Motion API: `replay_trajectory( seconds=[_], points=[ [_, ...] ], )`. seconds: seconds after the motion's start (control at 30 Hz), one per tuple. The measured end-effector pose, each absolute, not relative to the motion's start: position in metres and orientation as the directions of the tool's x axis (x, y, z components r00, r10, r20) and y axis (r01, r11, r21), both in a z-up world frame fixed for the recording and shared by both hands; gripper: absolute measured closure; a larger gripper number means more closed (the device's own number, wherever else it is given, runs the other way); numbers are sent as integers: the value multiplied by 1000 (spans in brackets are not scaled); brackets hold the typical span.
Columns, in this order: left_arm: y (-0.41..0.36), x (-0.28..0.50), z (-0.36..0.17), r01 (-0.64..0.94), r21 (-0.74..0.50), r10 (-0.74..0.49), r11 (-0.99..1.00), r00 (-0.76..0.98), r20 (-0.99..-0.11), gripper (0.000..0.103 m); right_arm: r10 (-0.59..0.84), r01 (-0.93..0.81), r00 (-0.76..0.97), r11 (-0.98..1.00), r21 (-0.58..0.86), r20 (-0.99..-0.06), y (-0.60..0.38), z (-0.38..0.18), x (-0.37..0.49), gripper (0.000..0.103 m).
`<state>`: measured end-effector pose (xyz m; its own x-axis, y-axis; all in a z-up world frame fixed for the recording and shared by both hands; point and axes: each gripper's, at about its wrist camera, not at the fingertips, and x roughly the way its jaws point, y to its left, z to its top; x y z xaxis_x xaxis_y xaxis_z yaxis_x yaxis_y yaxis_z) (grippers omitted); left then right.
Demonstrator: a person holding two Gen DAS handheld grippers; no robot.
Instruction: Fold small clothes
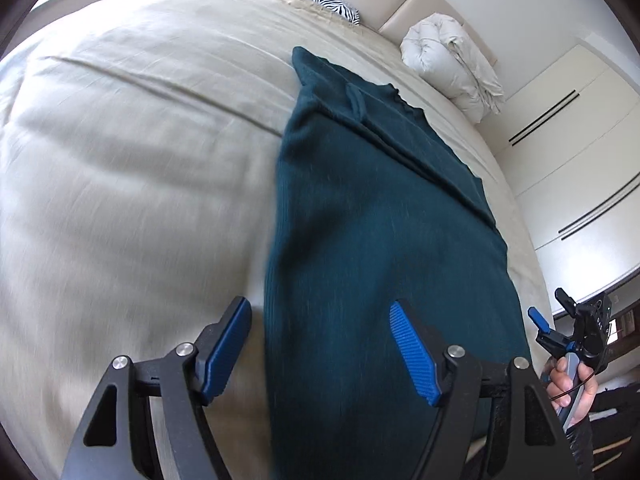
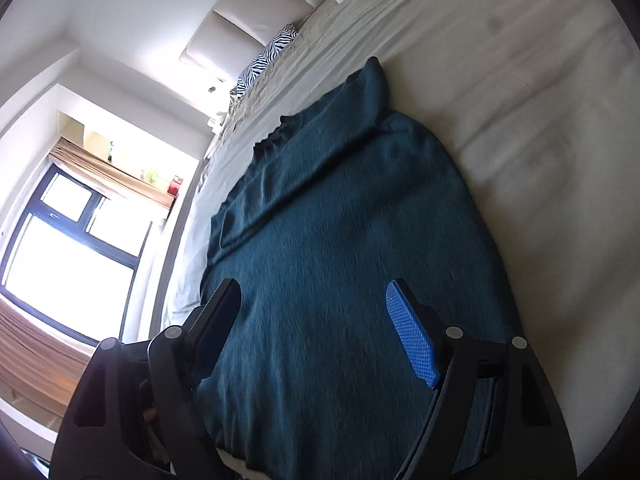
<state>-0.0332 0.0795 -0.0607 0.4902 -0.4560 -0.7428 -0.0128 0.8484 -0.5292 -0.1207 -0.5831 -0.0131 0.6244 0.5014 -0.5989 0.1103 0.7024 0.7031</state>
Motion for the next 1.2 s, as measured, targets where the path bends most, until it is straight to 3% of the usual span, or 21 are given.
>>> replay_trajectory(
  seconds=[0.37, 0.7, 1.2],
  points=[
    [69, -77, -59, 20, -485, -443, 874, 440, -781, 35, 398, 161, 644, 764, 624, -653, -611, 1, -192, 28],
    [64, -95, -63, 26, -463, -440, 886, 362, -822, 35, 318, 256, 548, 817, 517, -774, -634, -15, -218, 28],
    [60, -98, -69, 6, -482, -463, 876, 290, -838, 29, 356, 236, 468, 831, 503, -809, -629, -28, -220, 32]
  ],
)
